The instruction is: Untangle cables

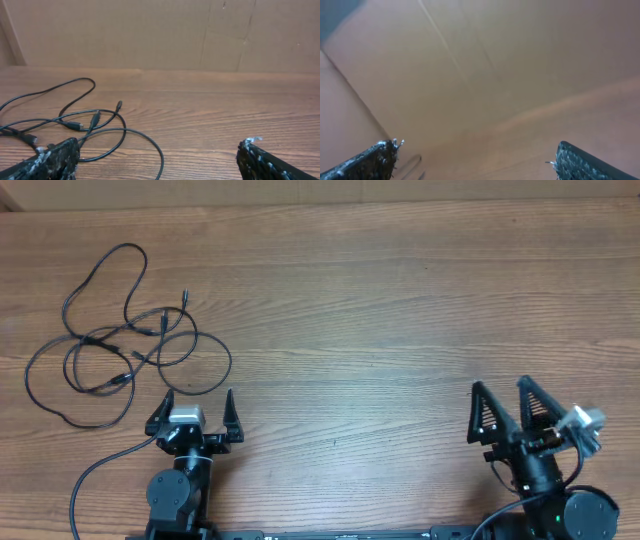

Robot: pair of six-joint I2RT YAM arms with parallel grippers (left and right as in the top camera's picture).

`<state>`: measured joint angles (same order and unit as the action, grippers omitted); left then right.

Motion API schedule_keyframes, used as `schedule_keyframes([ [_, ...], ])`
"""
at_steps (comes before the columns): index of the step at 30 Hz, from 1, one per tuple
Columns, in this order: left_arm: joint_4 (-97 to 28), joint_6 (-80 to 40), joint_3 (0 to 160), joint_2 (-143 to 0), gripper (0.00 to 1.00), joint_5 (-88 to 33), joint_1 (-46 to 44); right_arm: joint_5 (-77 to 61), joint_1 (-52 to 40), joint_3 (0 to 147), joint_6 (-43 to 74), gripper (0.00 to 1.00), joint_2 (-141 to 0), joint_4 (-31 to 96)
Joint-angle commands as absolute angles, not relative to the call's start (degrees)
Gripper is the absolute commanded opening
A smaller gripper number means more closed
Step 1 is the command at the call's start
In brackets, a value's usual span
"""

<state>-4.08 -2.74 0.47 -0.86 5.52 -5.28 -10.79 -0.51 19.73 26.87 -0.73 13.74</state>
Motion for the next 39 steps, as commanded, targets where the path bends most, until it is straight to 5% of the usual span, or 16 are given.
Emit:
schedule_keyframes([
  [1, -4.1, -1.5, 0.3, -0.3, 1.00, 4.9, -5.7, -7.7, -1.2, 16.6, 26.5, 1.00, -0.2, 8.6],
  [15, -4.1, -1.5, 0.3, -0.3, 1.00, 4.9, -5.7, -1.1, -2.3, 0.4, 25.6, 1.00, -0.2, -37.4],
  [23, -4.1, -1.5, 0.3, -0.3, 0.99, 4.9, -5.7, -2.4, -3.0, 0.4, 24.4, 1.00, -0.2, -21.2],
  [34, -4.1, -1.5, 0.3, -0.3, 1.00, 4.9, -5.7, -2.6, -5.2, 0.4, 4.4, 1.00, -0.2, 5.0],
  [39, -4.1, -1.5, 0.3, -0.3, 0.99, 4.9, -5.7, -2.5, -5.3, 0.4, 4.4, 1.00, -0.1, 4.8],
])
